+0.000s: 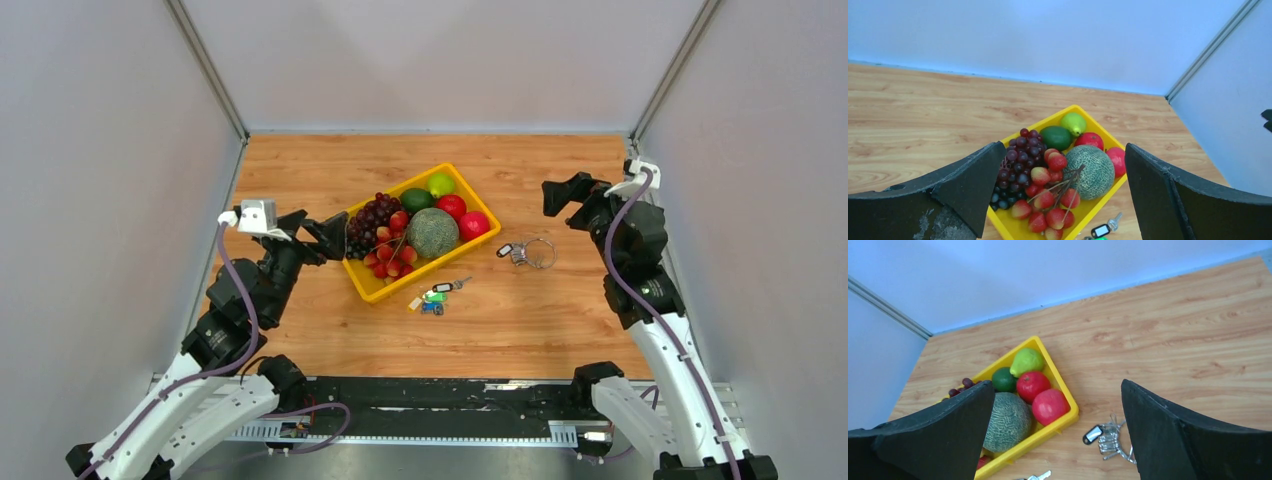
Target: Remove the keys from the keyring
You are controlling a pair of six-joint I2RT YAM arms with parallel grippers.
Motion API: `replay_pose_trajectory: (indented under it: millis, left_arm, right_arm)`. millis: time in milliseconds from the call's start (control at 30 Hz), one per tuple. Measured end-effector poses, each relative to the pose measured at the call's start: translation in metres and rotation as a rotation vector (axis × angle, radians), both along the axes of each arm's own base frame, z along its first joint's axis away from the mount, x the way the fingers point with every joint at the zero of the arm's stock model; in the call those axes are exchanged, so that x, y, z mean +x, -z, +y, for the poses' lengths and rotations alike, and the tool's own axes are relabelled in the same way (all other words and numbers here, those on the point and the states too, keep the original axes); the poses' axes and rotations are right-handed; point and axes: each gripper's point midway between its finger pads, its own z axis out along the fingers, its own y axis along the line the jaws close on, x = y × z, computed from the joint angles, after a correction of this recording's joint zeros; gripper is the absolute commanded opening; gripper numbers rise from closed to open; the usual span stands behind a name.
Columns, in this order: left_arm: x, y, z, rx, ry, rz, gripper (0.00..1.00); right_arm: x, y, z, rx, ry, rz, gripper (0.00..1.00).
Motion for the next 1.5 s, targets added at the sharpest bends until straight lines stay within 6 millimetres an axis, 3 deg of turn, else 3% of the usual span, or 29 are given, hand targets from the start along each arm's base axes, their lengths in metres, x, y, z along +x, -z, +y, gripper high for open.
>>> replay_pose_trajectory:
  millis: [267, 433, 633, 800, 900, 1033, 1267, 1500]
  left_arm:
    - [0.006, 0.004, -0.012, 0.025, 0.030, 0.010, 1.00]
    - [0.021, 0.030, -0.039, 0.173, 0.112, 0.071, 1.00]
    - [0.030, 0.057, -0.067, 0.336, 0.234, 0.130, 1.00]
    - [0.020, 0.056, -0.078, 0.373, 0.330, 0.073, 1.00]
    - [0.011, 0.061, -0.086, 0.386, 0.403, 0.047, 1.00]
    - [0.004, 0.065, -0.096, 0.399, 0.477, 0.034, 1.00]
    - [-0.002, 0.066, -0.101, 0.411, 0.522, 0.019, 1.00]
    - [-0.004, 0.069, -0.100, 0.418, 0.530, 0.016, 1.00]
  right_arm:
    - [-0.007, 0.058, -0.008, -0.030, 0.035, 0.143, 1.00]
    - [-0.009, 0.068, -0.010, -0.043, 0.047, 0.179, 0.99]
    - [-0.006, 0.093, -0.019, -0.073, 0.095, 0.271, 0.82]
    - [0.000, 0.133, -0.024, -0.125, 0.126, 0.414, 0.67]
    - [0.003, 0.159, -0.020, -0.166, 0.102, 0.496, 0.57]
    - [0.006, 0.193, -0.007, -0.216, 0.045, 0.606, 0.51]
    - [0.027, 0.249, 0.010, -0.262, 0.001, 0.774, 0.49]
    - [0.050, 0.267, 0.015, -0.272, 0.001, 0.804, 0.49]
